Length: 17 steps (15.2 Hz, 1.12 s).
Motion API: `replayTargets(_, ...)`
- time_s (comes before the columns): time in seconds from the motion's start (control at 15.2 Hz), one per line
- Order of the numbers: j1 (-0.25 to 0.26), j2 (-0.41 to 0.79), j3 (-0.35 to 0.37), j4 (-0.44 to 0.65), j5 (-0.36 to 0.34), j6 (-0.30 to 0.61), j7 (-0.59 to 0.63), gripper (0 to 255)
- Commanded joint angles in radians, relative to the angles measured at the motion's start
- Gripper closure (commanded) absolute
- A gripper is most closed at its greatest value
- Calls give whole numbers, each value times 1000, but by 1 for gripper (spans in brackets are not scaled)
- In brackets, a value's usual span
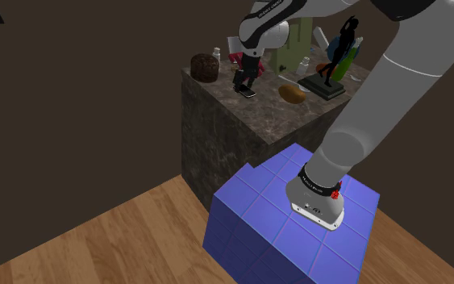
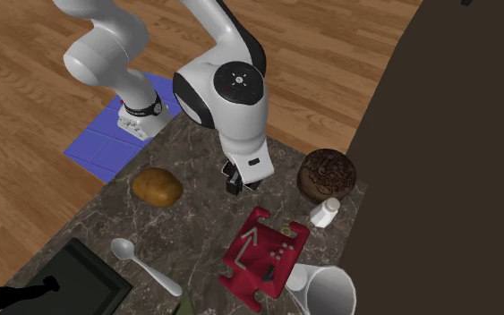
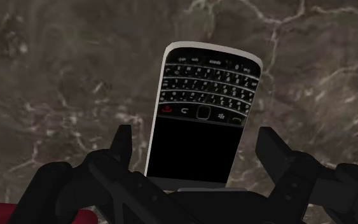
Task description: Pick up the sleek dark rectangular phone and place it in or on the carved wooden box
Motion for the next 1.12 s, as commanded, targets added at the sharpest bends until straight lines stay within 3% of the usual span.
replayTargets(0.0, 0, 0, 0, 0, 0, 0, 0, 255)
replayTargets(0.59, 0, 0, 0, 0, 0, 0, 0, 255)
replayTargets(1.06, 0, -59, 1, 38, -24, -94, 21, 255)
